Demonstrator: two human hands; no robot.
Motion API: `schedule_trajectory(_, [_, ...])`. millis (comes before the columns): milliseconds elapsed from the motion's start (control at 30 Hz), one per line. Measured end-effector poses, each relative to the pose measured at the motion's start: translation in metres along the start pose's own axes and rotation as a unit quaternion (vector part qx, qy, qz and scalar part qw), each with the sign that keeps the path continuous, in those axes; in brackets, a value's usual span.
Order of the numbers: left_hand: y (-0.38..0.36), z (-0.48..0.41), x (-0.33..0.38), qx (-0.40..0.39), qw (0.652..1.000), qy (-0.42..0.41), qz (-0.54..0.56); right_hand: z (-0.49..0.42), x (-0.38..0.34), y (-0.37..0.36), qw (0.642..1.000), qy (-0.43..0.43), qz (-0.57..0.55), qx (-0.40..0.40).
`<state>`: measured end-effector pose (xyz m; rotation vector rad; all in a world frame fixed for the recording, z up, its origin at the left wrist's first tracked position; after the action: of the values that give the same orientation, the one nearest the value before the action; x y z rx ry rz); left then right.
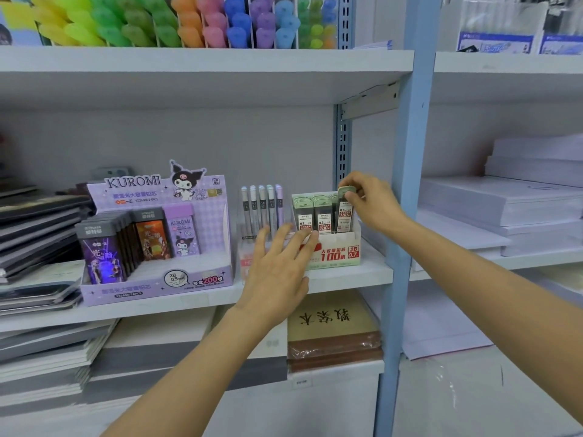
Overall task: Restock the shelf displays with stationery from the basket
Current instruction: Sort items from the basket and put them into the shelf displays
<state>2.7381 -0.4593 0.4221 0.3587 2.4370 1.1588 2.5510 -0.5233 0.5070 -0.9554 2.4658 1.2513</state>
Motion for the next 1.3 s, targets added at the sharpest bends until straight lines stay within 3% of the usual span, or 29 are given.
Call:
schedule_trajectory(167, [-0.001,-0.001,0.001,-0.008,1.000,0.004,-0.006,-0.001,0.004,-0.010,0.999,-0.018,-0.020,0.019])
schedule_trajectory(433, [0.000,0.005,0.002,-0.004,1.000,-0.007,-0.001,0.010,0.007,-0.021,0.999,-0.013,0.047,-0.006])
schedule_trajectory(567, [0.003,0.039,0.007,0.119,0.991,-0.008,0.057,0.044,-0.016,-0.020,0.993,0.092,0.024,0.072])
schedule_trajectory(667, [-0.023,0.087,0.006,0.167,0.983,0.017,0.069,0.088,-0.038,-0.042,0.980,0.184,-0.054,0.045])
schedule_trajectory(733, [-0.054,0.127,0.003,0.129,0.986,0.045,0.092,0.123,-0.047,-0.076,0.971,0.206,-0.114,-0.041])
schedule_trajectory(833, [-0.109,0.197,0.002,-0.004,0.984,0.094,0.151,0.181,-0.043,-0.151,0.950,0.192,-0.134,-0.208])
schedule_trajectory(1000, [-0.187,0.320,0.019,-0.247,0.924,0.169,0.238,0.290,0.006,-0.285,0.880,0.034,-0.143,-0.452])
schedule_trajectory(1133, [-0.230,0.393,0.040,-0.423,0.856,0.183,0.235,0.373,0.054,-0.349,0.817,-0.062,-0.085,-0.567])
schedule_trajectory(1233, [-0.247,0.430,0.048,-0.491,0.817,0.180,0.244,0.423,0.080,-0.372,0.780,-0.099,-0.033,-0.617])
schedule_trajectory(1300, [-0.252,0.441,0.051,-0.489,0.819,0.172,0.247,0.451,0.088,-0.382,0.772,-0.103,-0.004,-0.627])
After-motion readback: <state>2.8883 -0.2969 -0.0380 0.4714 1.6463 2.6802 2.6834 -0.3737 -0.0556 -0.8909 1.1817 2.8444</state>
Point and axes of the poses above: each hand's wrist, its own z-axis away from the middle knuckle, its own y-axis out of the back of the hand, x = y × z, the point moved 3 cm from there along -z, towards the middle knuckle, and after that the axes turned 5 degrees about -x, right-handed, at the moved point
